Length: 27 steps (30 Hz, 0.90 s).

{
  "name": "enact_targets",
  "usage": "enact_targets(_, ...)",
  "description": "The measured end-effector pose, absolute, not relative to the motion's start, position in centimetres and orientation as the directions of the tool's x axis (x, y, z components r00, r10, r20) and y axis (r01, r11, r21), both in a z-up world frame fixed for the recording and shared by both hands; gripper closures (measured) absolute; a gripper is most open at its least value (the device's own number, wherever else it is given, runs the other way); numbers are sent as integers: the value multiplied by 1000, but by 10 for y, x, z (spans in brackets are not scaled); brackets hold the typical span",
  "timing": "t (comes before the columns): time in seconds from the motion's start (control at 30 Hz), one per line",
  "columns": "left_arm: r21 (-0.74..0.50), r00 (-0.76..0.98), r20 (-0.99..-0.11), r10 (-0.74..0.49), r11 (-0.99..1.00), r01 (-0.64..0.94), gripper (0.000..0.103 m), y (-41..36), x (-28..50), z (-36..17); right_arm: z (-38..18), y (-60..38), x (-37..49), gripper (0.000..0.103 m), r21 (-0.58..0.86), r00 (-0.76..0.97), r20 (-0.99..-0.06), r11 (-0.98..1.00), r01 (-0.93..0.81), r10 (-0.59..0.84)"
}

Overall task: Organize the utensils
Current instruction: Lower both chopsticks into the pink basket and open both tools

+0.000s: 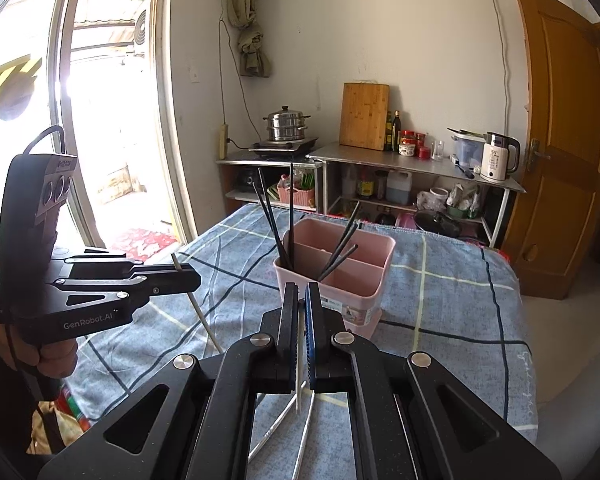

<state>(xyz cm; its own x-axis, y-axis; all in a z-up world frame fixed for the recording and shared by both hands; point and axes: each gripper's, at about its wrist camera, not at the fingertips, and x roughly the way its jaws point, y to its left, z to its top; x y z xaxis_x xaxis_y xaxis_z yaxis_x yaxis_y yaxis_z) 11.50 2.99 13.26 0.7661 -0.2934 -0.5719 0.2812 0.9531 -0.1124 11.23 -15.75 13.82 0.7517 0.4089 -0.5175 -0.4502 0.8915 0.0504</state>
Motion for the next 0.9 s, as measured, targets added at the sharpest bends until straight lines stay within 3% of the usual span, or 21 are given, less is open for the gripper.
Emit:
enact_targets(0.6, -103, 859, -447, -248, 969, 226, 97, 52, 163, 213, 199, -142, 162, 100, 73, 819, -358, 888, -454, 448)
enact_targets(0.9, -88, 882, -417, -221, 975, 202, 97, 55, 202, 219, 206, -137, 193, 100, 87, 838, -322, 895, -438, 441)
